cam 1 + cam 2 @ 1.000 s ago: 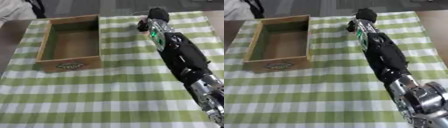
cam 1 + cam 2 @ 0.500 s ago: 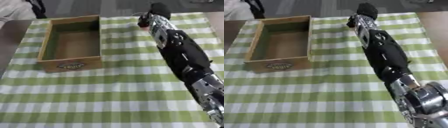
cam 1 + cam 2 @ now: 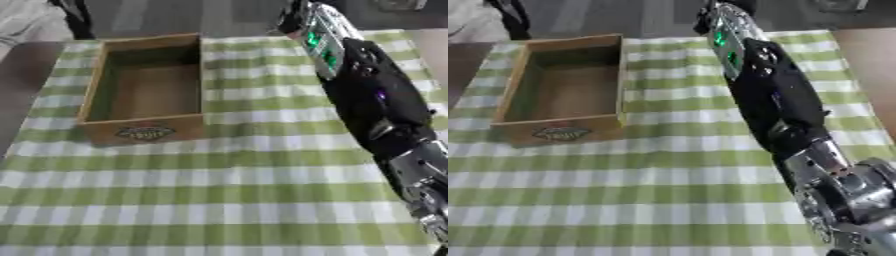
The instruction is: Pick up objects on the table and place them in the box.
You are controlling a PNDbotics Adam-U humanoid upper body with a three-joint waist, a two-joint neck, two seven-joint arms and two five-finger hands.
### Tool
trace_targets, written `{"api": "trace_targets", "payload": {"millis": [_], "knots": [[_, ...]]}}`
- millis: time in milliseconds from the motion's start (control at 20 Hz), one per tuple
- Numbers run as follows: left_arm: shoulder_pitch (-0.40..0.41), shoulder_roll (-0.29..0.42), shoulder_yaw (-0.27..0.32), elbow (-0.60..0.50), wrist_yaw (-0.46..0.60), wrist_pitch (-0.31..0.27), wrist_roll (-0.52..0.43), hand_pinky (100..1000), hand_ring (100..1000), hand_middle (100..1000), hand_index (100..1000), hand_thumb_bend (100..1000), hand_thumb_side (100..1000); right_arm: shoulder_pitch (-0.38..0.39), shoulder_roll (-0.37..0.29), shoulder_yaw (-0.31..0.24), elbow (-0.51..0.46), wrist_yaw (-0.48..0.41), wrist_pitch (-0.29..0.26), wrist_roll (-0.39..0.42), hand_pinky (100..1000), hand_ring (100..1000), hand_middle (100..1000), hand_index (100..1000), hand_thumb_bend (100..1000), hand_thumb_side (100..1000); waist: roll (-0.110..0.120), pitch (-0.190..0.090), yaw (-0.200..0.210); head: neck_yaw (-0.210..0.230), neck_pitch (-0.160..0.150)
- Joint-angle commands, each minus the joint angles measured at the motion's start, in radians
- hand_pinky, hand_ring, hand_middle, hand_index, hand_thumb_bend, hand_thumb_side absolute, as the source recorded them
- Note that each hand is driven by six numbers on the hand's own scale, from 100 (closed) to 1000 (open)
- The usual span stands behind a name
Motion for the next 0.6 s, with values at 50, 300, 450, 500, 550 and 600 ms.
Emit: {"api": "trace_targets", "payload": {"millis": [50, 300, 450, 500, 550, 600], "knots": [[-0.005, 0.032, 0.014, -0.021, 0.004, 0.005, 0.002, 548, 461, 549, 847, 100, 860, -0.042, -0.01, 0.009, -0.067, -0.018, -0.001, 0.012, 539, 620, 251, 244, 100, 100, 0.0, -0.028, 0.003, 0.005, -0.001], [-0.008, 0.031, 0.011, -0.024, 0.006, 0.011, 0.0, 549, 461, 549, 847, 100, 861, -0.063, 0.016, 0.031, -0.13, -0.041, -0.009, 0.031, 537, 620, 247, 247, 100, 100, -0.005, -0.034, 0.006, 0.003, 0.002], [-0.012, 0.03, 0.009, -0.027, 0.008, 0.015, -0.001, 549, 461, 549, 847, 100, 861, -0.063, 0.036, 0.051, -0.164, -0.064, -0.016, 0.048, 540, 623, 248, 256, 100, 100, -0.006, -0.036, 0.008, 0.001, 0.004], [-0.013, 0.029, 0.008, -0.028, 0.009, 0.016, -0.002, 549, 461, 548, 847, 100, 860, -0.061, 0.045, 0.057, -0.173, -0.073, -0.017, 0.054, 541, 624, 247, 256, 100, 100, -0.006, -0.037, 0.01, 0.0, 0.004], [-0.015, 0.029, 0.007, -0.028, 0.01, 0.018, -0.002, 549, 461, 548, 847, 100, 860, -0.059, 0.054, 0.065, -0.182, -0.082, -0.018, 0.06, 542, 624, 246, 257, 100, 100, -0.006, -0.037, 0.012, -0.001, 0.004], [-0.016, 0.028, 0.006, -0.029, 0.011, 0.018, -0.003, 550, 461, 548, 847, 100, 860, -0.056, 0.064, 0.071, -0.192, -0.091, -0.019, 0.065, 542, 625, 246, 257, 100, 100, -0.006, -0.038, 0.013, -0.002, 0.004]]}}
